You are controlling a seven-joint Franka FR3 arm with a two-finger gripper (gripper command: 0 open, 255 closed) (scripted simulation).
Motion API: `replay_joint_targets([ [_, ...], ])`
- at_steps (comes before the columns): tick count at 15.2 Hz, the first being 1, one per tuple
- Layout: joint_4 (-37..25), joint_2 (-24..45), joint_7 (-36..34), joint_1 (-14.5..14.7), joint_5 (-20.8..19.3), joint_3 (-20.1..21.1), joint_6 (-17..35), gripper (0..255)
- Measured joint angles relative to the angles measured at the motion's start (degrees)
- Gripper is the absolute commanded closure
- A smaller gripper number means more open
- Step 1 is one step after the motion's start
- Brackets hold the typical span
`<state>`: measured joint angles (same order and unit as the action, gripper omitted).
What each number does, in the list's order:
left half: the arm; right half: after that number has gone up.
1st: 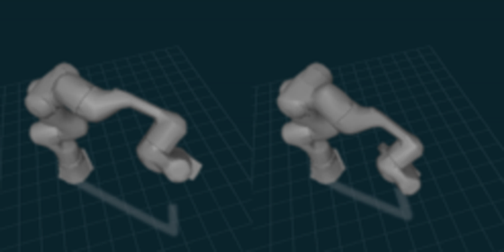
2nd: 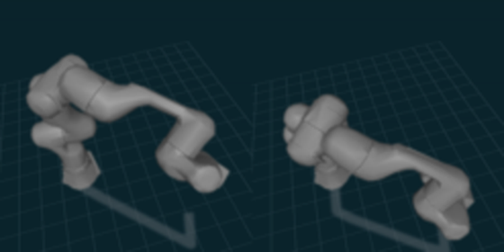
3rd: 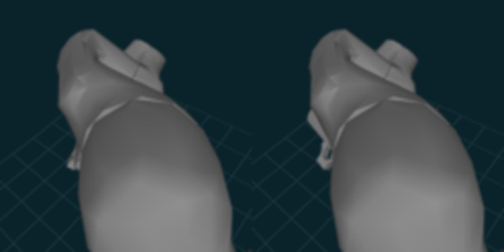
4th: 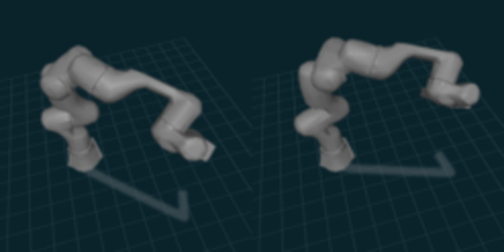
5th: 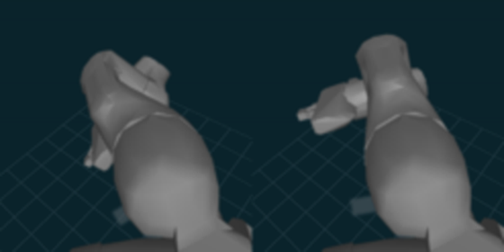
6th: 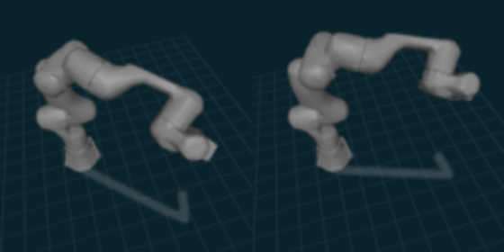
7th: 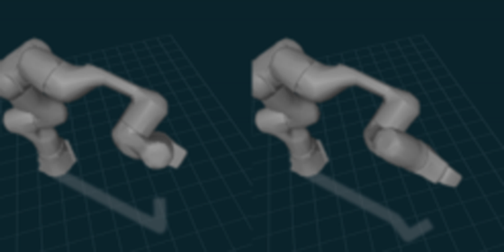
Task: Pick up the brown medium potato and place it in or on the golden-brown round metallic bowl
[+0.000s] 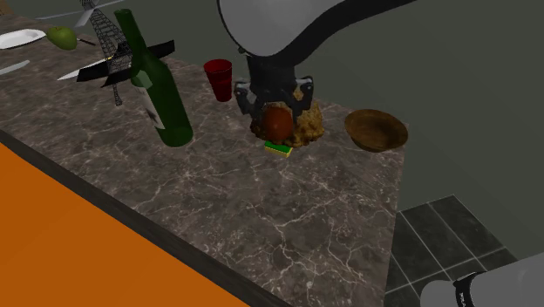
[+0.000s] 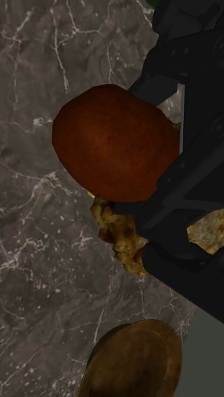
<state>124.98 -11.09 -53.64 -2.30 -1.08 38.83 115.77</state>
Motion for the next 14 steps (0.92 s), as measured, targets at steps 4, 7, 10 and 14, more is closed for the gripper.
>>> replay_joint_targets([
  [4,4.88,-4.46,6.58,-1.04,2.01,-4.20,1.43,255],
  [7,7.21,-7.44,11.74,-1.99,2.84,-7.80,1.29,255],
  [10,9.80,-9.29,16.67,-3.29,2.77,-11.33,2.34,255],
  [14,12.37,-10.83,22.46,-5.13,2.15,-15.56,3.68,255],
])
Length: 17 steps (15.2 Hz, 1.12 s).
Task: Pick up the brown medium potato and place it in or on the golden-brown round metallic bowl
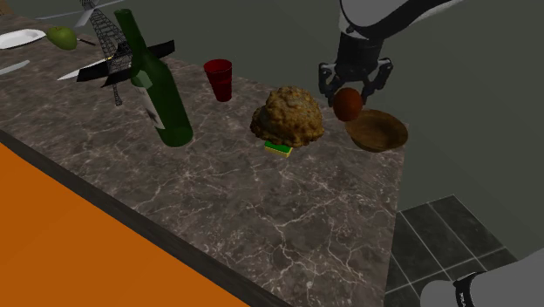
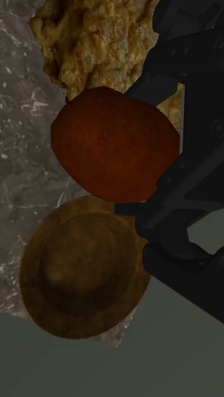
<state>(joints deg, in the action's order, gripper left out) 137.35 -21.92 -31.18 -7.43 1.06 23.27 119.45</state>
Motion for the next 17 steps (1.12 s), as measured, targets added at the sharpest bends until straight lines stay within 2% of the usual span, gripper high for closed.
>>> replay_joint_targets([
  [3,1.89,-1.97,4.60,-1.30,-0.36,-3.43,0.19,255],
  [8,2.19,-1.22,11.84,-4.53,-2.39,-8.90,1.62,255],
  [17,6.40,2.01,12.03,-5.43,-3.58,-9.18,9.03,255],
])
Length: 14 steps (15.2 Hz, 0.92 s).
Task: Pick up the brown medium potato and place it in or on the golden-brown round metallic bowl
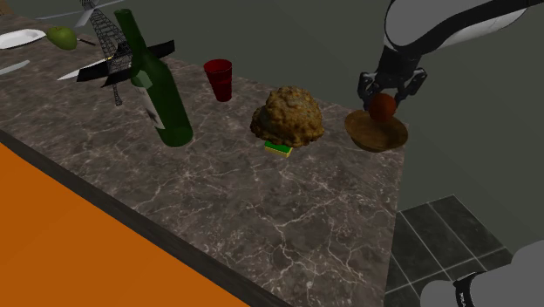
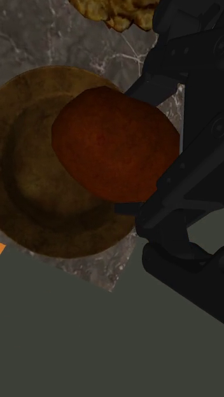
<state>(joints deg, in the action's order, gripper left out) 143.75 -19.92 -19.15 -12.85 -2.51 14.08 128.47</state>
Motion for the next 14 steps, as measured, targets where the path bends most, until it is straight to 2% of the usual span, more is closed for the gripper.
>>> replay_joint_targets([
  [5,2.25,1.78,-0.95,-0.15,-0.55,0.50,3.97,255],
  [11,2.41,2.29,-1.07,-0.25,-0.72,0.55,4.64,255],
  [12,2.41,2.29,-1.07,-0.25,-0.72,0.55,4.65,0],
  [14,2.41,2.29,-1.07,-0.25,-0.72,0.55,4.65,0],
])
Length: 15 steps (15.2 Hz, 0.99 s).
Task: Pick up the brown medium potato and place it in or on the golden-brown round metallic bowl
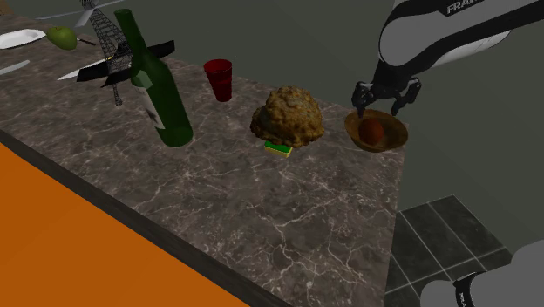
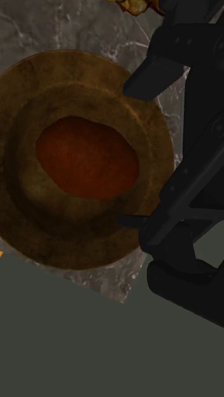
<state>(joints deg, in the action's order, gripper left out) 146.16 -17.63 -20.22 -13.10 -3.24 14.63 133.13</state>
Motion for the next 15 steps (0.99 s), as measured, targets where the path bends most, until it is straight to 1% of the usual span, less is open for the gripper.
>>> replay_joint_targets([
  [4,0.00,0.00,0.00,0.00,0.00,0.00,0.00,0],
  [9,-3.57,-3.92,0.89,0.76,1.29,-0.33,-7.32,0],
  [15,-3.74,-4.54,1.06,0.86,1.47,-0.43,-8.17,0],
])
